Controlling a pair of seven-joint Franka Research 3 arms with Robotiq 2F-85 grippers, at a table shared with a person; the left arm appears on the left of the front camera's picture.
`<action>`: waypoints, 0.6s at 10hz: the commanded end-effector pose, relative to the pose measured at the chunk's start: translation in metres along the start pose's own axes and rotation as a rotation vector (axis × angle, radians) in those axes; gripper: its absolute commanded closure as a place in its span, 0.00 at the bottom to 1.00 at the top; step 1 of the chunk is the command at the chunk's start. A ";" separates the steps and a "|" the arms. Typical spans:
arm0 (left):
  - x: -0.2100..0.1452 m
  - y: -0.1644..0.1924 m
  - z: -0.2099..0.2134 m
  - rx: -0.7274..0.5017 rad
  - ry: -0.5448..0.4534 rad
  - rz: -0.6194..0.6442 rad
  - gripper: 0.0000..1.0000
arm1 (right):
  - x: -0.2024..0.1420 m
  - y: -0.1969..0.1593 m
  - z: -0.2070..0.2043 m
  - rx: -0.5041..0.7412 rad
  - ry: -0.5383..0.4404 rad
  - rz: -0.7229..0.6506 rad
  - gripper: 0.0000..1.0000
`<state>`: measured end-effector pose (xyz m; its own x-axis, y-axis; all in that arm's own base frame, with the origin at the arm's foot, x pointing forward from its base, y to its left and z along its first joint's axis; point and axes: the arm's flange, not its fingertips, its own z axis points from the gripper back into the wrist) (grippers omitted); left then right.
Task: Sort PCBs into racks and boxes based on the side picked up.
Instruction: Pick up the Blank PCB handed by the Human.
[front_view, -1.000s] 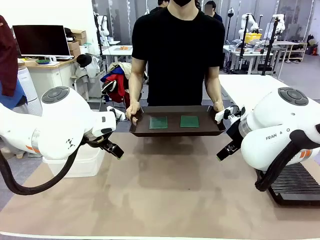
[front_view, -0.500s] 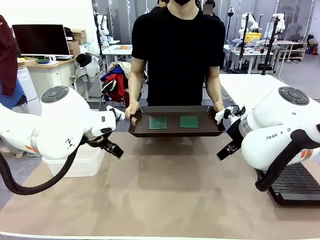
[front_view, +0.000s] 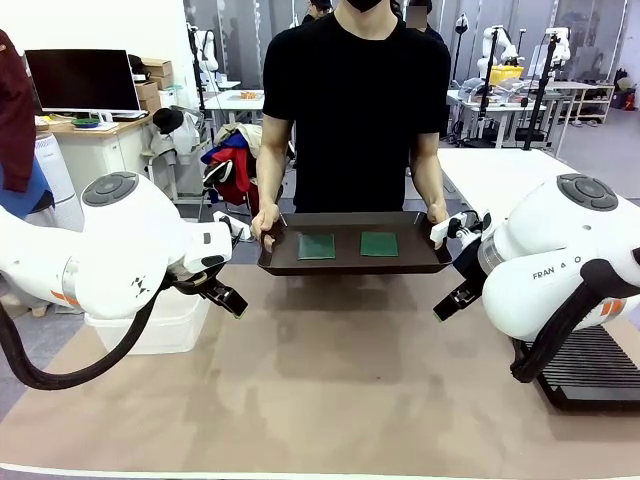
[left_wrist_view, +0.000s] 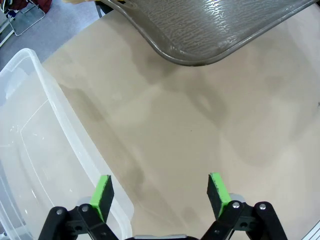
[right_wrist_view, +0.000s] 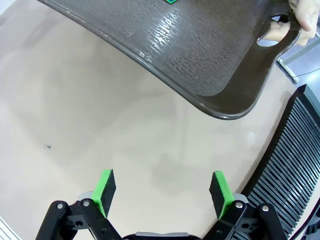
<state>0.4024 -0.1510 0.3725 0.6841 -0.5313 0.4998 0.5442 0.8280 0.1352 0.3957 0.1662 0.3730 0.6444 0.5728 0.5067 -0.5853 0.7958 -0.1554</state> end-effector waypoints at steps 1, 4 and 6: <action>0.000 0.000 0.000 0.000 0.000 0.000 0.00 | 0.000 0.000 0.000 0.000 0.000 0.000 0.00; -0.004 -0.019 0.033 -0.085 0.021 -0.123 0.00 | 0.000 0.000 0.031 0.170 0.044 -0.025 0.00; 0.008 -0.018 0.053 -0.162 -0.007 -0.182 0.00 | 0.018 -0.015 0.056 0.279 0.065 -0.001 0.00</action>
<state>0.3757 -0.1819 0.4059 0.5908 -0.6453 0.4843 0.6833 0.7194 0.1249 0.3794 0.1700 0.4163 0.6721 0.5806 0.4595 -0.6654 0.7458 0.0310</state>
